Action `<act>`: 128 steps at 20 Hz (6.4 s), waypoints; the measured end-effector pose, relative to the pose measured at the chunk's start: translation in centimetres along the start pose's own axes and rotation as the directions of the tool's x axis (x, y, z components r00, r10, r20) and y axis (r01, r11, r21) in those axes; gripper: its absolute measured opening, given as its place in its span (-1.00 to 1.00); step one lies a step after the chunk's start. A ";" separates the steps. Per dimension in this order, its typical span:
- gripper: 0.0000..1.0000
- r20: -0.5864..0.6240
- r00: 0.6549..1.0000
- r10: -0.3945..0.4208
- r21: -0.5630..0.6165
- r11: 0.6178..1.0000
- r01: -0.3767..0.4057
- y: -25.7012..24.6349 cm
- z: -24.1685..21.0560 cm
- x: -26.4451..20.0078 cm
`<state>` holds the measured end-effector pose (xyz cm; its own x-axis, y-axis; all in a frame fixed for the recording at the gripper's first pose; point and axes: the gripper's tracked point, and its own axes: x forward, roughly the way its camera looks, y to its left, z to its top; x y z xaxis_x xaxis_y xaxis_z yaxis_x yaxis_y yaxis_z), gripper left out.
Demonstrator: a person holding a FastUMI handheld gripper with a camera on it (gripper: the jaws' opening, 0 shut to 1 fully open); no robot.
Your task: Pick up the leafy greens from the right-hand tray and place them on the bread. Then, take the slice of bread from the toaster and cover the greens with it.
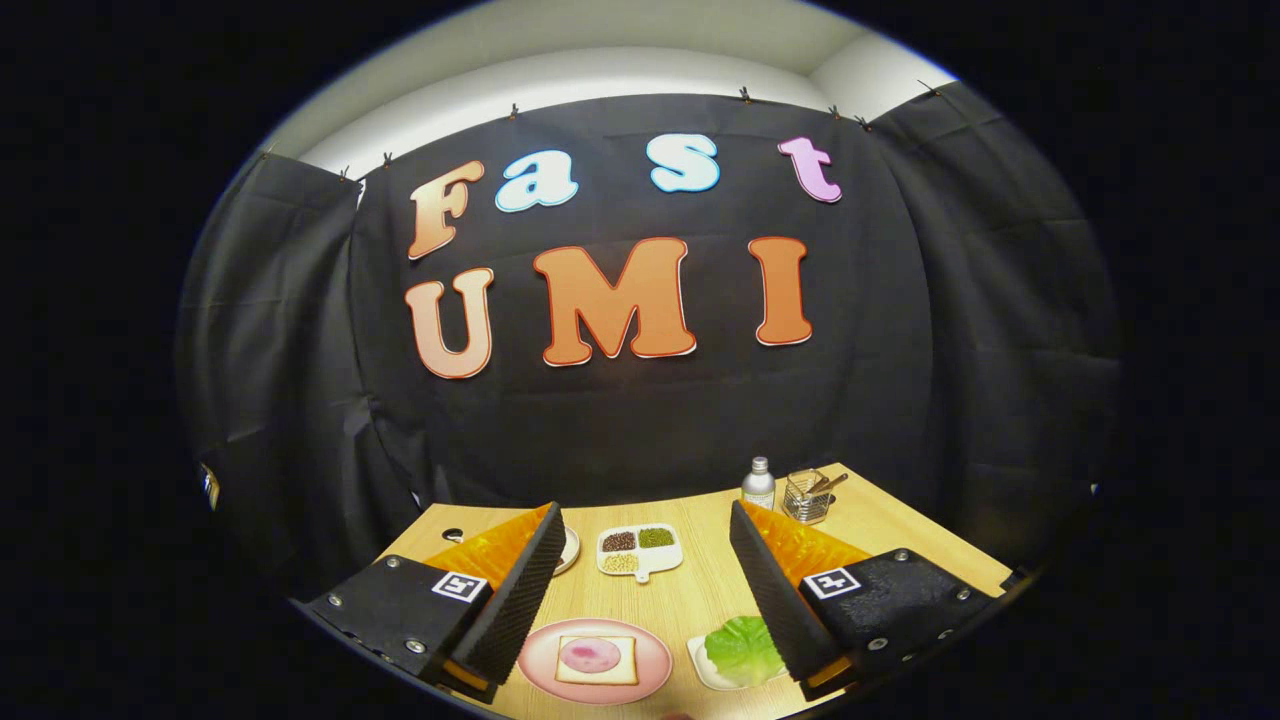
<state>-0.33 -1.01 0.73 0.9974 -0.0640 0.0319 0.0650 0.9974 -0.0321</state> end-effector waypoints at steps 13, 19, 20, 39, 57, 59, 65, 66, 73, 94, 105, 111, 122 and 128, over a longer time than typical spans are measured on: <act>0.98 -0.073 0.997 -0.017 -0.128 0.992 0.008 -2.8 -4.7 0.7; 0.98 -0.190 0.981 -0.049 -0.167 0.986 0.017 -5.4 -10.0 1.7; 0.98 -0.213 0.976 -0.054 -0.169 0.985 0.018 -5.8 -11.0 1.9; 0.98 -0.581 0.808 -0.097 -0.216 0.976 -0.038 -11.1 -28.1 4.9; 0.23 -0.705 0.706 -0.074 -0.138 0.990 -0.034 -11.9 -33.1 5.7; 0.10 -0.706 0.704 -0.076 -0.140 0.990 -0.034 -11.7 -33.2 5.6; -0.59 -0.700 0.708 -0.095 -0.156 0.987 -0.022 -11.7 -33.1 5.6; -0.74 -0.697 0.709 -0.103 -0.162 0.987 -0.016 -11.8 -33.1 5.6; -0.98 -0.648 0.752 -0.117 -0.193 0.981 -0.014 -11.5 -29.5 5.6; -0.98 -0.581 0.814 -0.016 -0.188 0.975 -0.115 -1.5 -24.0 4.5; -0.98 -0.635 0.771 0.052 -0.176 0.962 -0.209 6.5 -27.1 4.6; -0.97 -0.652 0.758 0.025 -0.203 0.957 -0.206 7.5 -28.6 4.7; -0.59 -0.670 0.742 -0.032 -0.246 0.952 -0.181 7.8 -30.7 4.3; 0.31 -0.659 0.749 -0.059 -0.250 0.957 -0.145 7.6 -30.3 4.3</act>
<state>5.38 5.28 -29.67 0.7633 -0.1291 -0.6330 -0.0752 0.9554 -0.2855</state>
